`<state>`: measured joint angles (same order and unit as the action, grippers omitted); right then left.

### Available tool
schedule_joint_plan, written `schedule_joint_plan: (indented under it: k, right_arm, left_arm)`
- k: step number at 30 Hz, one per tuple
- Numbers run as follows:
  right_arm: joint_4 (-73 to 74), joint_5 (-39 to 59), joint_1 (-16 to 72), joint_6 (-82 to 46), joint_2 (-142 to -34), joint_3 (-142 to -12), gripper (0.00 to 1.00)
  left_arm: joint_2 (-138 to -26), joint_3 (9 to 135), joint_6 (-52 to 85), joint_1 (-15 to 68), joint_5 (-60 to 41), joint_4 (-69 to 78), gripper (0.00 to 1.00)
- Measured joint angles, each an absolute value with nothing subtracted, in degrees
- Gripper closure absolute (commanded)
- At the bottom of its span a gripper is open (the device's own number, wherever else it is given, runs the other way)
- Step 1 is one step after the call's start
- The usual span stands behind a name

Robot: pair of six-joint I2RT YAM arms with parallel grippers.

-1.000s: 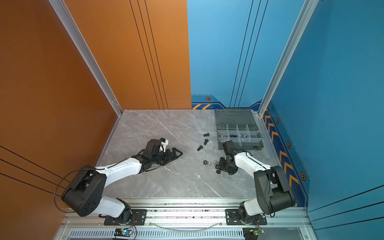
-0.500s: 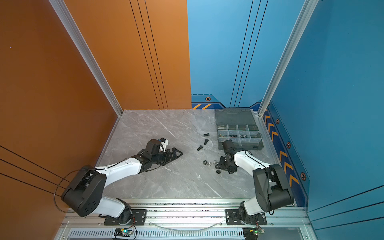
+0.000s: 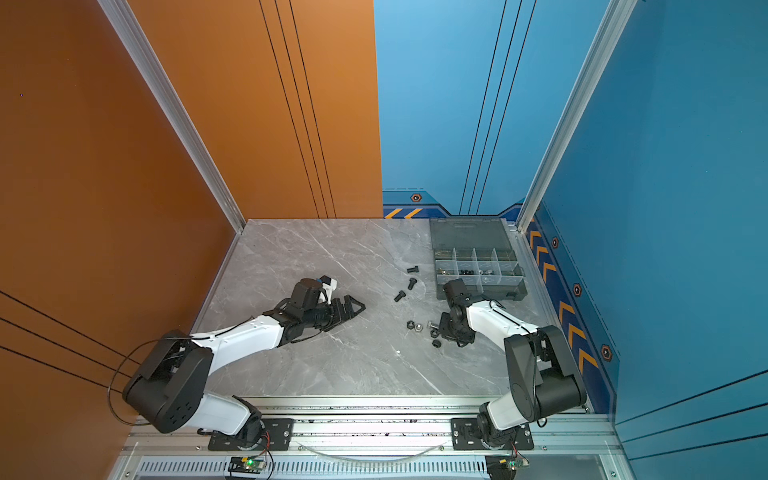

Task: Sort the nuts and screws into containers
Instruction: 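Lift the silver hex nut and carry it over the organizer box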

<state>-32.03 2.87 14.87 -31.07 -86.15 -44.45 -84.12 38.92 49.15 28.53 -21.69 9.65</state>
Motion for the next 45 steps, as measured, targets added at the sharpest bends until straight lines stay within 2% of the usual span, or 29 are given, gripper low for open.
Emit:
schedule_joint_plan:
  k: [12,18,25,34,41,45]
  right_arm:
    - [-32.1,3.1,14.6,-30.7,-86.0,-44.5,0.99]
    - [-35.8,5.2,10.0,-28.5,-84.1,-47.6,1.00]
    - [-39.7,7.4,-0.7,-24.0,-83.6,-62.4,1.00]
    - [-41.6,7.8,-10.5,-20.9,-99.7,-84.5,1.00]
    - [-42.5,8.9,-13.5,-20.8,-113.3,-95.8,1.00]
    - [-42.9,9.1,-13.9,-20.7,-117.6,-99.6,1.00]
  left_arm:
    - [-84.1,38.9,49.1,28.5,-21.7,9.6,0.02]
    - [-84.1,38.9,49.1,28.5,-21.7,9.6,0.02]
    - [-84.0,38.9,49.1,28.5,-21.7,9.6,0.02]
    - [-83.9,38.9,49.1,28.5,-21.7,9.6,0.02]
    - [-83.4,38.9,49.1,28.6,-21.7,9.7,0.02]
    - [-83.1,38.9,49.1,28.6,-21.7,9.6,0.02]
